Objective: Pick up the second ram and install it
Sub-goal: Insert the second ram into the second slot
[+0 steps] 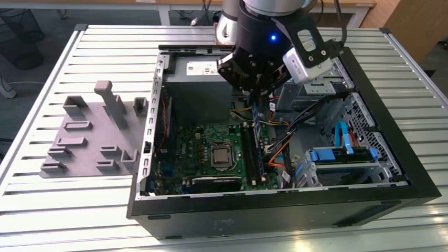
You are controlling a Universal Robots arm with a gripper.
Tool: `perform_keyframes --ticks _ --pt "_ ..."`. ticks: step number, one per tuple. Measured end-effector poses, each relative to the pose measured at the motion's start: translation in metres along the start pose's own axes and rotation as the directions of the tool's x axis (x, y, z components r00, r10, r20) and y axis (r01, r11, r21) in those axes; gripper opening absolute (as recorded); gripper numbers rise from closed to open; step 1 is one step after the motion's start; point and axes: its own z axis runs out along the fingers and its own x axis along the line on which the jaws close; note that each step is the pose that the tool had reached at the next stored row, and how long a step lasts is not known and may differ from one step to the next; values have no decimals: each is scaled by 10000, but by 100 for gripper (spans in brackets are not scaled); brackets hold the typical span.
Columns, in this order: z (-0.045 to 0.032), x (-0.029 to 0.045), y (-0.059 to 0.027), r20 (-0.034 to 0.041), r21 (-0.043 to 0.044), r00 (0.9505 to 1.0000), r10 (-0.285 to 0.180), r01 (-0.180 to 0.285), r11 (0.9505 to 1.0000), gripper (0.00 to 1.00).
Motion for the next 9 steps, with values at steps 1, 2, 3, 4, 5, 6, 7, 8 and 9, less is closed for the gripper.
perform_keyframes --ticks 1,2,3,4,5,6,7,8,9 --pt "17 0 0 -1 1 10000 13 -13 10000 14" --pt "36 1 -1 -1 1 10000 24 -24 10000 14" --pt "55 1 -1 -1 2 10000 33 -33 10000 14" --pt "73 2 -1 -1 2 10000 34 -34 10000 14" --pt "92 2 -2 0 0 10000 37 -37 10000 14" --pt "109 2 -2 0 1 10000 43 -43 10000 14" --pt "127 2 -2 0 1 10000 50 -50 10000 14" --pt "145 2 -3 0 1 10000 58 -58 10000 14" --pt "164 2 -3 1 1 10000 62 -62 10000 14"
